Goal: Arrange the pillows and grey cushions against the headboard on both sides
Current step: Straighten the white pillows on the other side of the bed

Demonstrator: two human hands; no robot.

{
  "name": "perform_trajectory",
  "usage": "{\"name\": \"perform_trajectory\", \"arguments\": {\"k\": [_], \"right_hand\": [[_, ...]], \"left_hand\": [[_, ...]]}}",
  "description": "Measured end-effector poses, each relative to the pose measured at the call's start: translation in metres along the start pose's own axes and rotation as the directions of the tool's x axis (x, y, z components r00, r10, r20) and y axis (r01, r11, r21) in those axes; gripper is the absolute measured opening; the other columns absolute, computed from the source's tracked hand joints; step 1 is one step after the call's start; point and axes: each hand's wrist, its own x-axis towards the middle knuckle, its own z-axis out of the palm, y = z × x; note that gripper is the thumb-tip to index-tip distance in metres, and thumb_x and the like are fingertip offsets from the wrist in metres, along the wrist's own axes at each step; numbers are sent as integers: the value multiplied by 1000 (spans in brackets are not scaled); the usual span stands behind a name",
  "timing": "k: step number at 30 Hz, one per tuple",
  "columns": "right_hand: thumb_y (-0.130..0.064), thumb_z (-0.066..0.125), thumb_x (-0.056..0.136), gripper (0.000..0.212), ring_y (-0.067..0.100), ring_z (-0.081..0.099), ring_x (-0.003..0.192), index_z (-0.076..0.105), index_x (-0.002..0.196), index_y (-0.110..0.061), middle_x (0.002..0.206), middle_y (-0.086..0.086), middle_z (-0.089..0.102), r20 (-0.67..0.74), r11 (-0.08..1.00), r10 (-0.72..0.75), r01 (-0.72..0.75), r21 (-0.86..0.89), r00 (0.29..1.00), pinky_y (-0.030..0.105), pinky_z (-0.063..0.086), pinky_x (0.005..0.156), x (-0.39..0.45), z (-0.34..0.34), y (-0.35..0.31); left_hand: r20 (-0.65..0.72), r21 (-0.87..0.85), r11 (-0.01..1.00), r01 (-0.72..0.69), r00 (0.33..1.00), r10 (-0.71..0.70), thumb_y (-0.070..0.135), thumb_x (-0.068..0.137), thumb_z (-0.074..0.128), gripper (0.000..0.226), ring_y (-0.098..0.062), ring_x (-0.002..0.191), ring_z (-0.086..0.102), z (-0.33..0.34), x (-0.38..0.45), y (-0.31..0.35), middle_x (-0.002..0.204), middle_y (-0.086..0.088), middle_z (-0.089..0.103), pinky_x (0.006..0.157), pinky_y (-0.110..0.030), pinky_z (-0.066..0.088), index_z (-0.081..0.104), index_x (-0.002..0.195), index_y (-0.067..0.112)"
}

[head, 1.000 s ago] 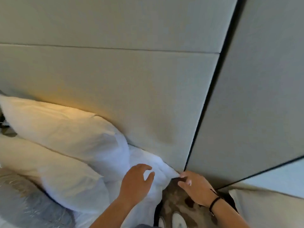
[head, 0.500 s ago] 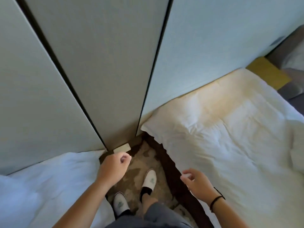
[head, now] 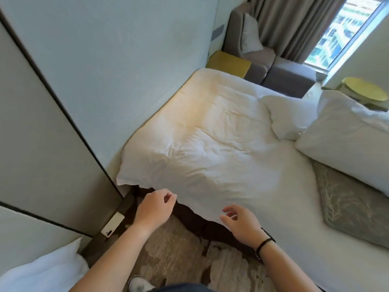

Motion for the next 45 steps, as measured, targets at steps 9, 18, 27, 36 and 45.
{"name": "perform_trajectory", "arguments": {"k": [9,18,27,36,45], "right_hand": [[-40,65,90,13,1,60,83,66,99,-29,91,-12,66,-161,959,179,-136,248,971,21,48,73,-59,-120,195],[-34,64,92,13,2,61,83,66,101,-26,90,-11,67,-284,867,329,-169,468,901,21,48,70,-74,-209,321],[-35,61,94,14,2,62,87,63,105,-27,95,-12,66,-303,830,416,-222,513,857,26,54,77,-28,-261,357],[-39,63,91,17,-2,62,82,64,106,-30,89,-16,66,-449,883,445,-295,366,774,16,47,66,16,-389,398],[-42,63,91,43,14,57,115,54,129,-24,128,-6,61,-465,953,295,-294,78,835,34,47,99,119,-543,472]], "left_hand": [[216,57,990,-126,970,111,50,95,49,33,-4,62,61,168,-18,161,65,10,66,65,-34,54,65,73,29],[277,83,966,-247,936,216,47,91,55,26,-4,69,63,281,-19,297,70,13,67,65,-28,52,64,72,31],[293,32,945,-326,907,303,43,88,58,20,2,70,63,339,65,386,72,18,68,66,-29,53,64,71,34],[323,-52,899,-434,845,427,44,88,57,20,-2,68,62,392,152,506,65,15,65,66,-28,51,57,68,45],[247,38,883,-468,860,446,40,89,59,8,-9,79,62,417,215,582,78,11,66,72,-34,51,62,81,42]]}}
